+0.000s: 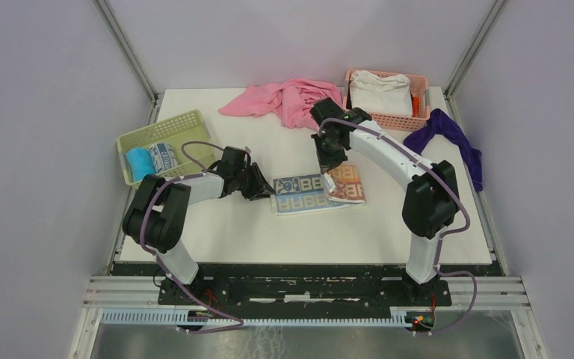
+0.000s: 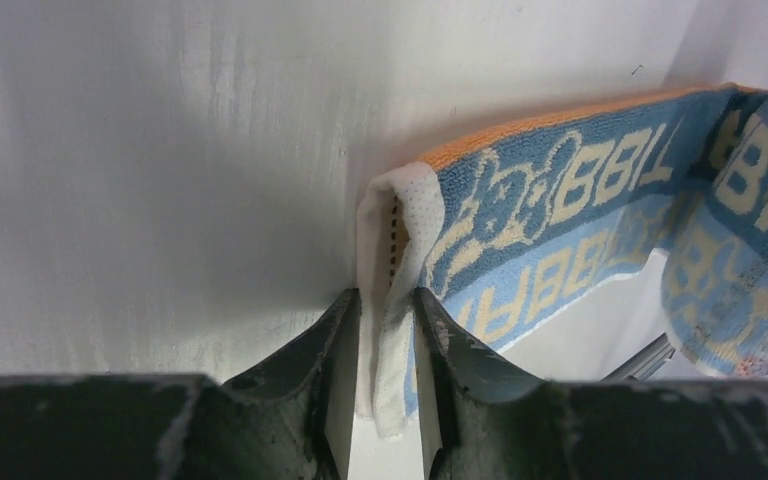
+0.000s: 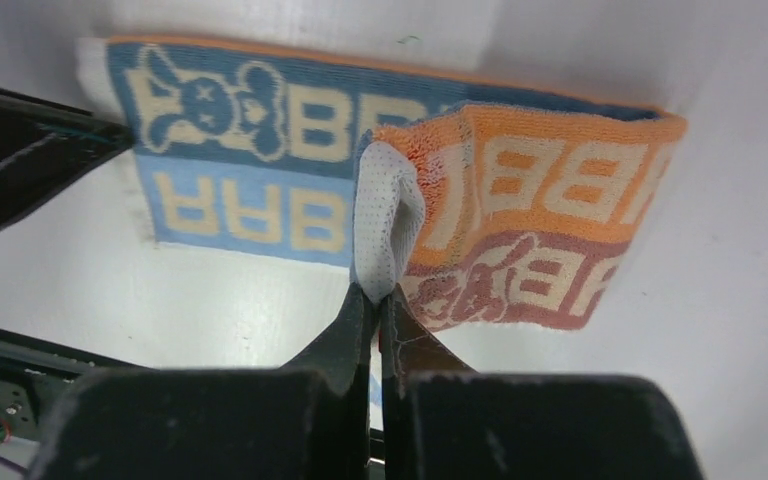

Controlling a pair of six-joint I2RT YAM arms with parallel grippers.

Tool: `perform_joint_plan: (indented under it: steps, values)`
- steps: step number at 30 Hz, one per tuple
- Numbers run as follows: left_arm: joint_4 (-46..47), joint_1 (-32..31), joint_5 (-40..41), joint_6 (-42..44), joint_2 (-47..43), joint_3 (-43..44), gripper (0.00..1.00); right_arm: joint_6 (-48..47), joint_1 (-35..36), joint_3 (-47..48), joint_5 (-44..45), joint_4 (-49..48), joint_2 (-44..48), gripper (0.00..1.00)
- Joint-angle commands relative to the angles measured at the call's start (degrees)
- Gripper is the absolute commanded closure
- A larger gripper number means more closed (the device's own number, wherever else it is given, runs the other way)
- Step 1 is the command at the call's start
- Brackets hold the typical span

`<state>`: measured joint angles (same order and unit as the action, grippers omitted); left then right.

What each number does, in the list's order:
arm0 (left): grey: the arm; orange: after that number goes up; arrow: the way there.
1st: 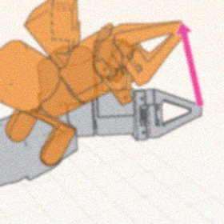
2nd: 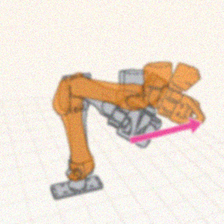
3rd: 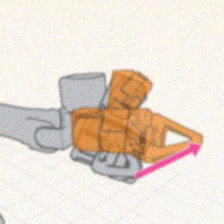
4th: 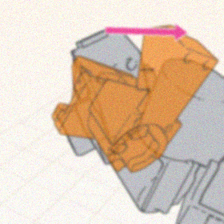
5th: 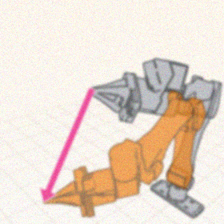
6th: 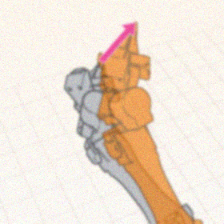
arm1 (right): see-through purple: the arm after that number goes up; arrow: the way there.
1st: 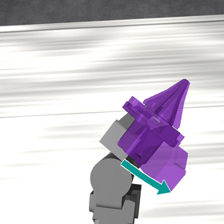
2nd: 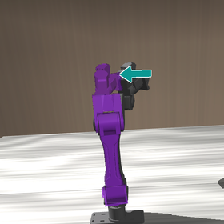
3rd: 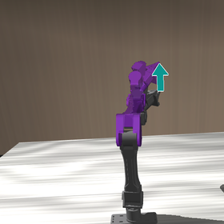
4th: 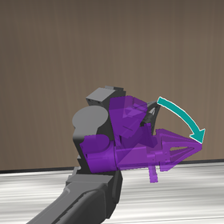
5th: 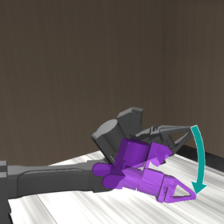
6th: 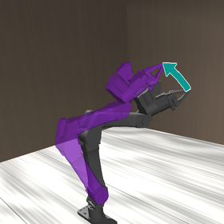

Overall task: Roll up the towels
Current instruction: Fold the towel at the center of the board.

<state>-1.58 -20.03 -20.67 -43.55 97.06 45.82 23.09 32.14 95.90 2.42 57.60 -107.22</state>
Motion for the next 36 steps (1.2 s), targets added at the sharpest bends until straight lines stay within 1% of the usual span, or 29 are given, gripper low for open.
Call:
perform_joint_plan:
  steps: [1,4,7,15,20,29,32,33,36]
  values:
    - [1.3,-0.8,0.2,-1.4,1.0,0.6,0.7,4.4,4.0,5.7,-2.6,-0.6,-3.9,0.99]
    - [0.9,-1.0,0.2,-1.1,0.9,0.6,0.75,7.0,6.6,5.9,-2.4,-3.4,-5.0,1.0]
    - [0.6,-1.3,0.4,-0.9,0.7,0.4,0.77,8.9,8.7,7.1,-1.3,-4.5,-6.5,1.0]
    - [-0.7,-2.1,2.0,-0.5,0.0,0.5,0.77,11.8,11.6,12.8,0.3,-2.7,-11.3,0.98]
    - [-1.7,-2.2,3.2,-0.1,-0.5,0.7,0.77,13.5,12.5,13.2,0.5,-3.4,-12.9,0.96]
    - [-2.0,-2.8,3.9,-0.1,-0.2,0.7,0.76,15.6,13.5,13.3,-2.8,-6.1,-17.5,0.91]
    - [-2.0,-2.8,3.9,-0.2,-0.2,0.7,0.75,15.9,13.6,12.9,-4.3,-8.0,-18.8,0.84]
    - [-2.1,-2.9,4.0,-0.2,-0.2,0.8,0.75,15.7,13.6,13.0,-5.1,-8.1,-19.1,0.8]
    - [-2.5,-2.9,4.8,-0.1,-0.4,0.7,0.73,14.5,13.6,13.2,-7.2,-7.8,-18.7,0.74]
